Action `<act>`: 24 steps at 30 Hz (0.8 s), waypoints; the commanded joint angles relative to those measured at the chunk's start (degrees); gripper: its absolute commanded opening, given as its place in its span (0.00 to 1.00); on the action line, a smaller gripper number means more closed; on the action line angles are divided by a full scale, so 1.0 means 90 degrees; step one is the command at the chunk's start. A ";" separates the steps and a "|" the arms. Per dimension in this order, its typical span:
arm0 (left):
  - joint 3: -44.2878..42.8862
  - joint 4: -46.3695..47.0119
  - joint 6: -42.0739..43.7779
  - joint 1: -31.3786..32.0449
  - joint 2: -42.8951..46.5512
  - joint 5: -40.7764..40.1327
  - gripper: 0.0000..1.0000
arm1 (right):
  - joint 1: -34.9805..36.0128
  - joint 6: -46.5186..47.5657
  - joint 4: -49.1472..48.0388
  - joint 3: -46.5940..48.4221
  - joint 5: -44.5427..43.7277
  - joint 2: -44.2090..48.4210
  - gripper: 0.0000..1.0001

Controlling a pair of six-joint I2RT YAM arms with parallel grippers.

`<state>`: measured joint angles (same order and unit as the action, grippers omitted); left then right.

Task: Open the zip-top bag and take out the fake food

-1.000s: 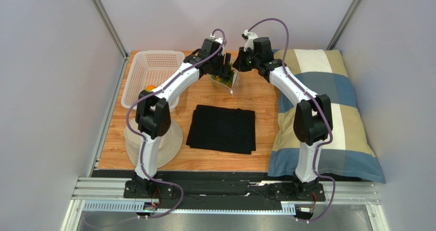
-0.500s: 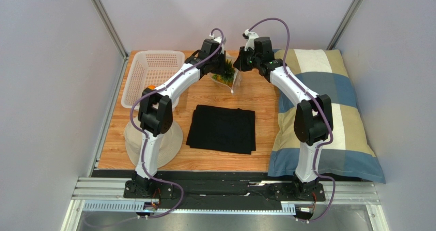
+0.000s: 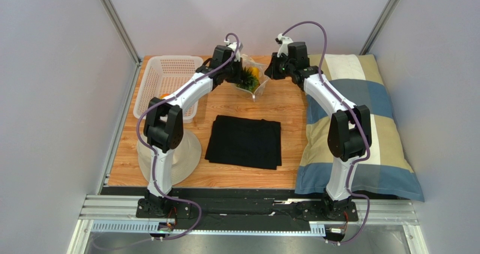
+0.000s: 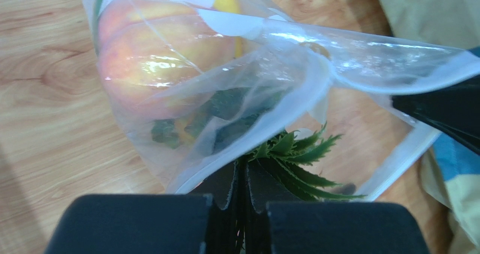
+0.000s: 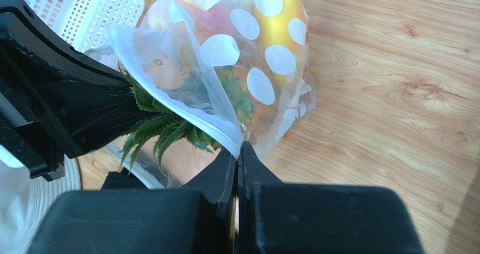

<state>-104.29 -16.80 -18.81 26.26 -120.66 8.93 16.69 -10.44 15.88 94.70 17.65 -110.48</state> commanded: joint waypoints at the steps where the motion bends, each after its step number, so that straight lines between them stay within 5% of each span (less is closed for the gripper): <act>1: -0.0373 0.0412 -0.0380 -0.0027 0.0643 0.0912 0.00 | 0.0147 0.0085 -0.0114 0.0357 0.0090 -0.0078 0.00; 8: -0.2676 -0.0827 -0.0800 0.0002 0.0097 0.0327 0.00 | 0.0245 0.0105 -0.0173 0.0240 -0.0125 0.0097 0.00; 11: -0.2836 -0.0927 -0.1122 0.0002 -0.0001 0.0433 0.00 | 0.0255 0.0086 -0.0192 0.0240 -0.0222 0.0068 0.00; 18: -0.1832 -0.0907 -0.1319 0.0031 0.0749 0.1488 0.00 | 0.0265 -0.0168 -0.0309 0.0259 -0.0809 -0.0010 0.00; 24: -0.0319 0.0380 -0.0986 0.0031 0.1833 0.2679 0.00 | 0.0294 -0.0316 -0.0309 0.0250 -0.1686 -0.0010 0.00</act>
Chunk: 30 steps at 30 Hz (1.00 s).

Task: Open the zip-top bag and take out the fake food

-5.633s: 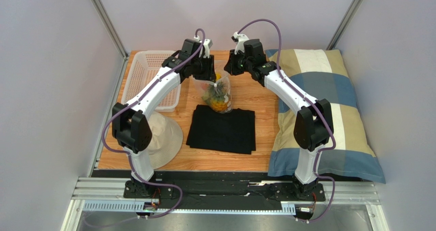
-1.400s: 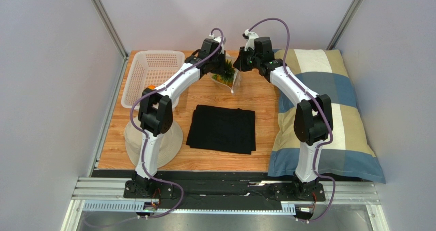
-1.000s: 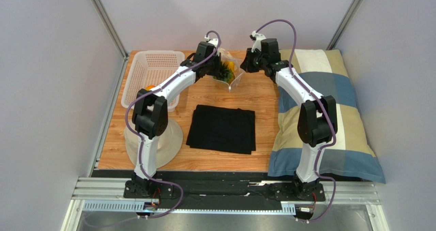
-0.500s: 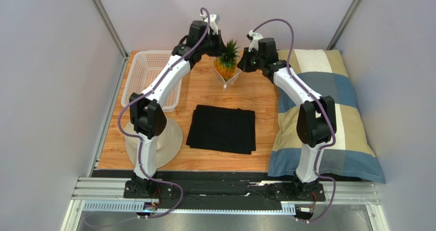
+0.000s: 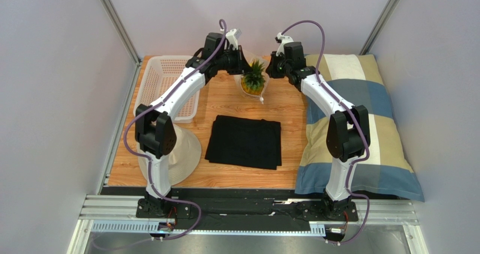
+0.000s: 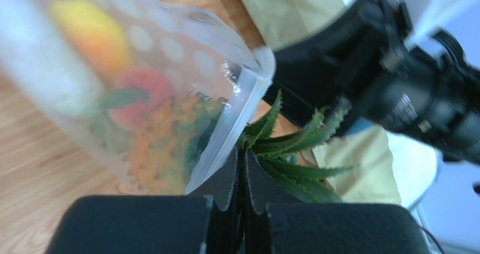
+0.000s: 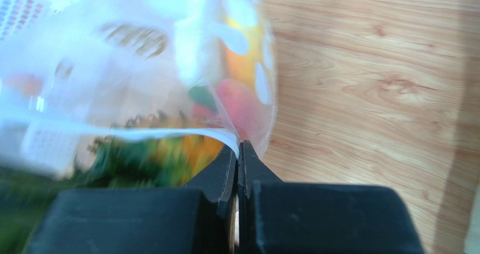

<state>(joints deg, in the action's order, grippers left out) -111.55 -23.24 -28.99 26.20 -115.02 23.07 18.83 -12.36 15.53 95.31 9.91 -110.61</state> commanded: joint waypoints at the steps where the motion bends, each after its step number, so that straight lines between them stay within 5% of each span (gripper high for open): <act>1: 0.0964 0.1688 0.0136 0.0029 0.1353 0.1196 0.00 | 0.0076 -0.0072 -0.0251 0.0162 -0.0934 0.0014 0.00; 10: 0.2334 0.3335 0.0691 0.0039 0.2369 0.2632 0.00 | 0.0086 -0.0170 -0.0261 0.0172 -0.0545 0.0053 0.00; 16: 0.2998 0.2681 0.1025 -0.0068 0.3638 0.0788 0.00 | 0.0066 -0.0160 -0.0036 0.0240 -0.1091 0.0053 0.00; 23: 0.3196 0.2710 0.0020 -0.0478 0.4520 -0.1341 0.00 | 0.0076 -0.0316 -0.0240 0.0114 -0.0693 0.0141 0.00; 27: 0.2504 0.2329 -0.0547 -0.0674 0.3915 -0.1548 0.00 | 0.0144 -0.0356 -0.0573 0.0123 -0.0545 0.0385 0.00; 30: 0.2035 0.2418 -0.0996 -0.0752 0.3076 -0.0808 0.00 | 0.0164 -0.0375 -0.0621 0.0269 -0.0272 0.0376 0.00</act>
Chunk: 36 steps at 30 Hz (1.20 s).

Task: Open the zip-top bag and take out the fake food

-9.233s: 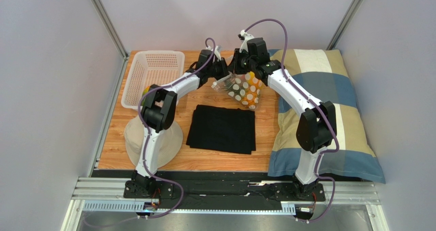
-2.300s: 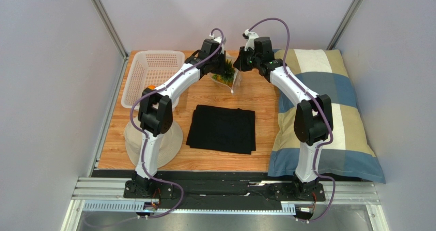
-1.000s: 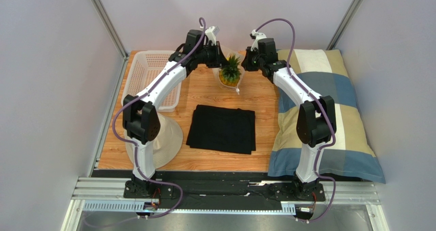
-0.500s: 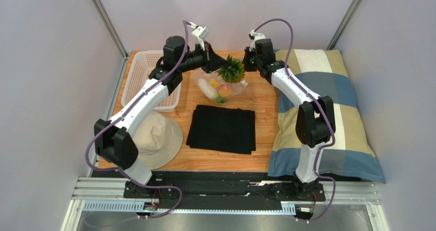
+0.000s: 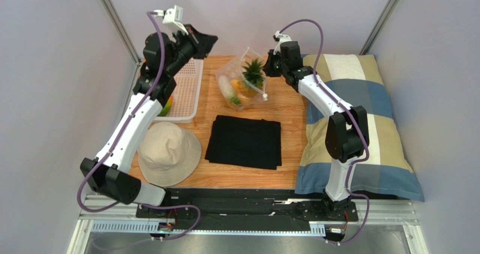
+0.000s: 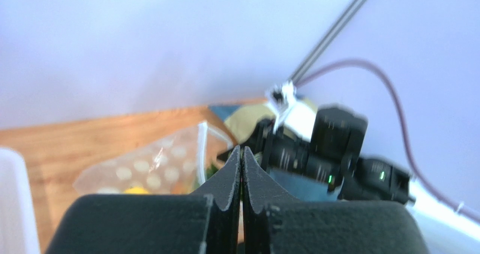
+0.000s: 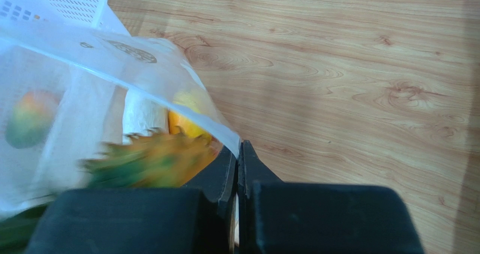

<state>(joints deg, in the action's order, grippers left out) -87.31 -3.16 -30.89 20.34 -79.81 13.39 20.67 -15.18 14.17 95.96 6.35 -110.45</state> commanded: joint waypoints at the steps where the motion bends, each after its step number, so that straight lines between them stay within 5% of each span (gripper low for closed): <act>1: -0.1299 0.0040 -0.0883 -0.0102 -0.1139 0.0860 0.00 | -0.0040 -0.0110 -0.0520 0.0206 0.0202 0.0349 0.00; 6: -0.1980 -0.1247 0.0137 0.0181 -0.1884 0.1140 0.00 | -0.0050 -0.0052 -0.0364 0.0333 0.0095 0.0222 0.00; 13: -0.1149 -0.1270 0.1254 0.1215 -0.1513 0.0653 0.55 | -0.0050 -0.0159 -0.0413 0.0304 0.0310 0.0212 0.00; 18: -0.1187 -0.1397 0.2666 0.1978 -0.1591 -0.0402 0.56 | -0.0050 -0.0139 -0.0393 0.0256 0.0339 0.0261 0.00; 21: -0.1421 -0.1485 0.3614 0.2290 -0.1844 -0.1076 0.43 | -0.0050 -0.0149 -0.0413 0.0236 0.0417 0.0251 0.00; 28: -0.1870 -0.1923 0.5121 0.2389 -0.2546 -0.1369 0.60 | -0.0050 -0.0149 -0.0413 0.0246 0.0505 0.0232 0.00; 36: -0.2516 -0.2413 0.5513 0.2389 -0.3251 -0.1770 0.65 | -0.0050 -0.0159 -0.0452 0.0216 0.0613 0.0251 0.00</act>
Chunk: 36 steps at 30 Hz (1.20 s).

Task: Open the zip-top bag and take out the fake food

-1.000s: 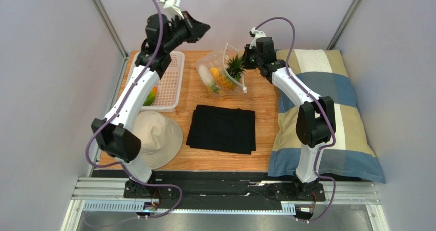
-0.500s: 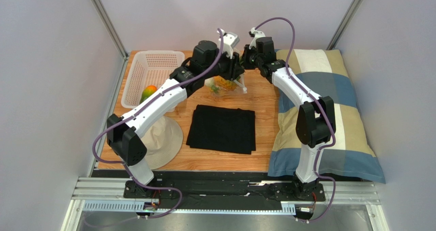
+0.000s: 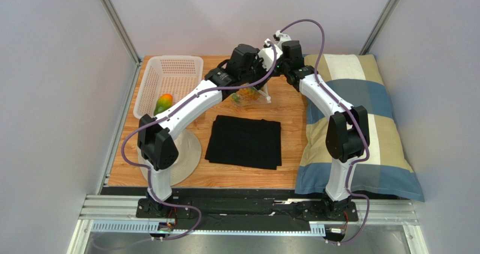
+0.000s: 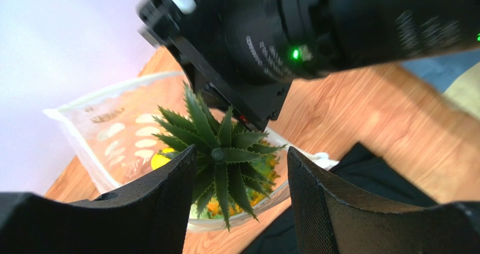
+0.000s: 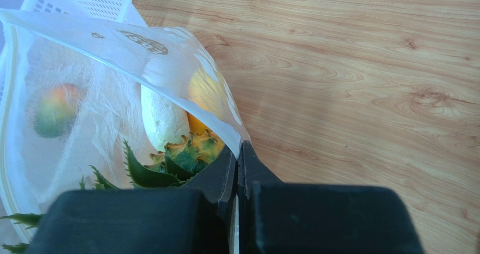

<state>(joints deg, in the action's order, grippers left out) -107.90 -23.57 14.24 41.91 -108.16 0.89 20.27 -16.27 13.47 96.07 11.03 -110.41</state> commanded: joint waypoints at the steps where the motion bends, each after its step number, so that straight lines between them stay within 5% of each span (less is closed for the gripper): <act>1: -0.0219 -0.0077 0.0517 0.0001 -0.0169 -0.0527 0.64 | -0.0006 -0.0038 -0.0374 0.0195 0.0093 0.0237 0.00; 11: -0.0355 0.0070 0.0440 -0.0057 -0.0589 -0.1094 0.55 | -0.0006 -0.0057 -0.0413 0.0146 0.0191 0.0266 0.00; 14: -0.0277 0.0430 0.0410 -0.0057 -0.0707 -0.1582 0.40 | -0.0016 -0.0047 -0.0433 0.0097 0.0162 0.0305 0.00; 18: -0.0579 0.0452 0.0371 -0.0077 -0.0902 -0.1807 0.07 | -0.0006 -0.0028 -0.0433 0.0087 0.0142 0.0305 0.00; 21: -0.0717 0.0422 0.0313 -0.0077 -0.0942 -0.1690 0.00 | -0.0006 -0.0018 -0.0433 0.0097 0.0122 0.0295 0.00; 32: -0.1702 0.0070 -0.0927 -0.0311 -0.0580 -0.2237 0.00 | 0.0042 0.0060 -0.0355 0.0058 -0.0150 0.0383 0.00; 36: -0.1305 0.0293 -0.1084 -0.0340 0.0052 -0.1078 0.00 | 0.0150 0.0119 -0.0316 0.0097 -0.0336 0.0412 0.00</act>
<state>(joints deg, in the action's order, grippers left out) -120.77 -23.90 8.45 39.42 -115.98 -16.01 20.47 -16.21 12.47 96.05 10.52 -110.24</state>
